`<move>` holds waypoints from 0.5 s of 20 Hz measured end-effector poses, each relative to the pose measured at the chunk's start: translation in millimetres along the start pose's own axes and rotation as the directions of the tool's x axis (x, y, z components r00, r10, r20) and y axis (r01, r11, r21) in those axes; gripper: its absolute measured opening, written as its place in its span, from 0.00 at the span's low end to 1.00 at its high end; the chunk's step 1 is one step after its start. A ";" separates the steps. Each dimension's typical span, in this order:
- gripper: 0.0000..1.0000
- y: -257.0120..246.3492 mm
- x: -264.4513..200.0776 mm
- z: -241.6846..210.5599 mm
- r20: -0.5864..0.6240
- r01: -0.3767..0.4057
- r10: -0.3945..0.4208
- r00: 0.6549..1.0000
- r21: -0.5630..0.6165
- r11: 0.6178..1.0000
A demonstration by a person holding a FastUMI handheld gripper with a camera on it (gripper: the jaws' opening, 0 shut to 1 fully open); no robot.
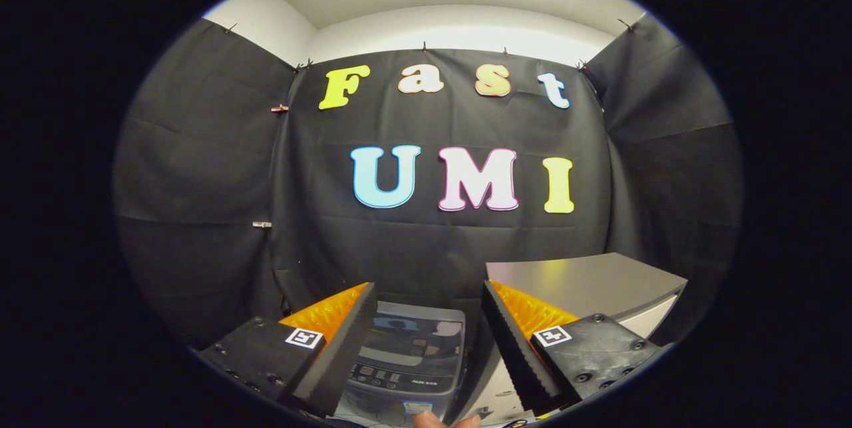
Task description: Put the clothes into the washing machine and then close the washing machine lid.
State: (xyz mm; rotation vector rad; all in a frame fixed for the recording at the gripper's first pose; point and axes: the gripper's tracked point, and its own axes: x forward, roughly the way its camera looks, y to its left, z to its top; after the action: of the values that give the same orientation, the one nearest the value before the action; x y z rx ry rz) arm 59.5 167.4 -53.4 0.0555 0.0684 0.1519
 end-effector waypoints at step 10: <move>0.99 -81.1 -75.1 11.9 0.032 0.096 -0.097 0.995 0.048 0.994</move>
State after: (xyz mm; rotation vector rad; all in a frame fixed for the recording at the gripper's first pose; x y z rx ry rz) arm -1.6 75.3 -41.7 0.1007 0.0406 0.0529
